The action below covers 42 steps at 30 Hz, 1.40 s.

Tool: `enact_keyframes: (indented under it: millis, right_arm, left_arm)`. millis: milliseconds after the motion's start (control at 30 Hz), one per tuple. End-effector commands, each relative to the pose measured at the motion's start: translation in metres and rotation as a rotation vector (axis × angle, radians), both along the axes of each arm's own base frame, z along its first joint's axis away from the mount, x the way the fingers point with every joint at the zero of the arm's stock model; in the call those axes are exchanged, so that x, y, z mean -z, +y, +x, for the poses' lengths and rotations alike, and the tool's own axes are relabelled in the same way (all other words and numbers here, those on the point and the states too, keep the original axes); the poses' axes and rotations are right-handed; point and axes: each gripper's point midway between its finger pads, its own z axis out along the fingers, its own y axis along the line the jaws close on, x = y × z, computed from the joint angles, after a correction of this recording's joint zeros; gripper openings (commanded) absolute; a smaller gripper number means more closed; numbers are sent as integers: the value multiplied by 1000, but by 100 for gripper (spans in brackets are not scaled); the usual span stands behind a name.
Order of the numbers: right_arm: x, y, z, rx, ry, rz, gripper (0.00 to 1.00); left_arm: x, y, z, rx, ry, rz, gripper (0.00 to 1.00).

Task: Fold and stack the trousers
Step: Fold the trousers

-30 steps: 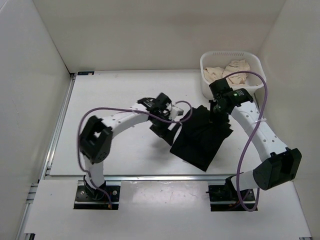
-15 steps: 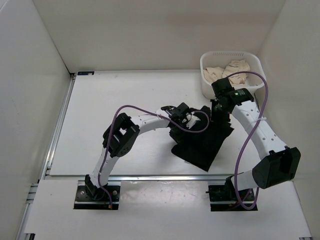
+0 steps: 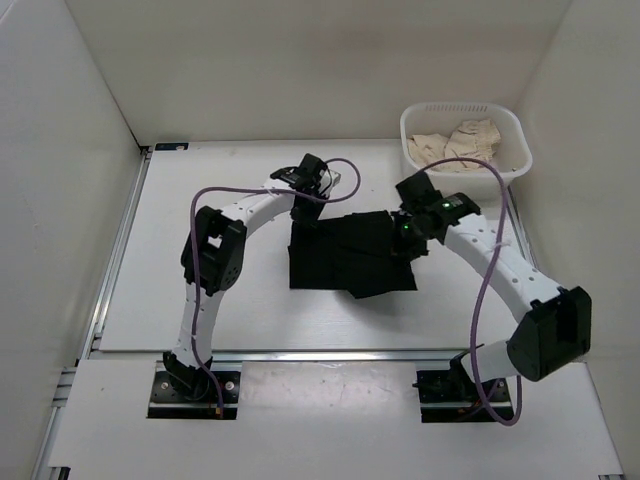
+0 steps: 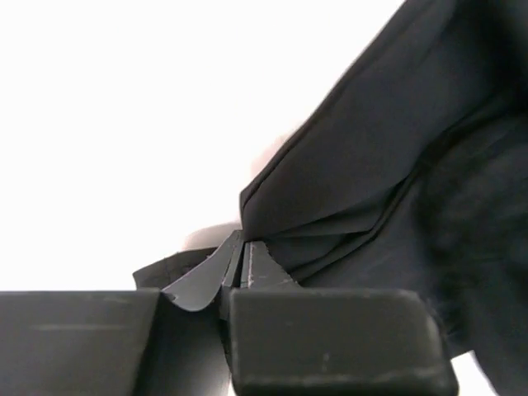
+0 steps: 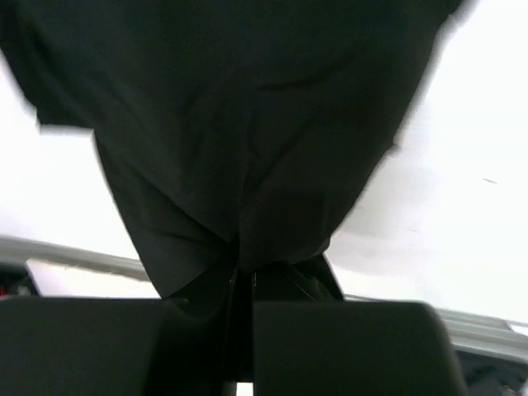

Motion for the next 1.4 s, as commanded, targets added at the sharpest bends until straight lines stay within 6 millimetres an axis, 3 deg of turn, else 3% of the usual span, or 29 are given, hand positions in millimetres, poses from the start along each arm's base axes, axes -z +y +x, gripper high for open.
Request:
enact_keyframes:
  millis: [0, 100, 133, 167, 233, 267, 300, 400, 467, 567, 600, 667, 700, 767, 800, 833, 867, 900, 933, 1000, 1033, 1067, 1133, 1167, 1233, 1267, 1300, 1333, 1367]
  right_arm:
    - [-10, 63, 19, -70, -58, 131, 0]
    - [-27, 100, 29, -140, -103, 141, 0]
    - [-42, 115, 44, -145, -153, 150, 0]
    - [-50, 128, 47, -164, -176, 155, 0]
    - [-51, 147, 59, -179, -183, 153, 0]
    - [-69, 160, 67, -188, -222, 184, 0]
    - [-58, 167, 72, -194, -192, 174, 0]
    - [-55, 186, 83, -211, -186, 186, 0]
    - [-52, 190, 87, -211, -185, 185, 0]
    - [-48, 203, 98, -218, -192, 205, 0]
    - [-39, 214, 98, -244, -180, 205, 1]
    - [-43, 232, 100, -285, -190, 233, 10]
    - [-25, 244, 99, -330, -168, 220, 21]
    - [-12, 270, 100, -394, -164, 233, 34]
    - [-9, 285, 93, -472, -147, 268, 53]
    - [-8, 301, 84, -529, -143, 293, 60]
    - [11, 309, 78, -567, -102, 281, 65]
    - [-10, 327, 73, -635, -163, 311, 75]
    - [-12, 335, 69, -667, -181, 312, 79]
    - [-29, 338, 66, -694, -247, 311, 90]
    - [-18, 331, 64, -693, -238, 281, 96]
    - [-47, 324, 62, -684, -296, 301, 97]
    - [-68, 307, 75, -611, -367, 280, 99]
    - [-98, 291, 74, -574, -416, 291, 99]
    - [-93, 256, 82, -477, -415, 231, 99]
    - [-118, 235, 79, -405, -446, 251, 99]
    - [-117, 211, 90, -331, -444, 230, 99]
    - [-91, 192, 85, -294, -381, 195, 99]
    - [-101, 176, 78, -257, -371, 231, 99]
  left_arm:
    - [-14, -17, 9, 21, -67, 15, 14]
    - [-9, -12, 24, -5, -74, 20, 14]
    - [-3, -6, 30, -23, -71, 32, 14]
    - [-4, -2, 38, -37, -79, 28, 14]
    - [-3, 3, 45, -51, -81, 26, 14]
    - [0, 9, 51, -69, -84, 35, 14]
    - [-5, 9, 55, -74, -100, 35, 22]
    - [-13, 35, 72, -132, -111, 30, 45]
    - [-30, 55, 84, -179, -142, 27, 69]
    - [-50, 108, 105, -279, -159, -1, 82]
    - [-62, 137, 111, -330, -166, -23, 84]
    - [-63, 156, 105, -346, -123, -81, 89]
    - [-70, 178, 106, -384, -128, -96, 90]
    - [-61, 194, 94, -411, -83, -92, 92]
    - [-64, 202, 91, -426, -87, -92, 93]
    - [-64, 217, 90, -454, -84, -90, 93]
    - [-65, 223, 88, -466, -83, -89, 93]
    - [-66, 230, 86, -480, -82, -88, 93]
    - [-73, 242, 87, -504, -98, -91, 93]
    - [-84, 254, 90, -528, -129, -86, 93]
    - [-89, 254, 90, -528, -140, -89, 93]
    - [-94, 259, 93, -538, -152, -91, 93]
    - [-115, 259, 94, -536, -197, -103, 93]
    - [-121, 246, 93, -506, -203, -119, 93]
    - [-130, 225, 88, -459, -210, -149, 93]
    - [-136, 214, 82, -434, -213, -162, 93]
    - [-133, 189, 72, -378, -188, -186, 95]
    - [-133, 177, 66, -348, -176, -200, 95]
    - [-139, 156, 56, -297, -176, -219, 96]
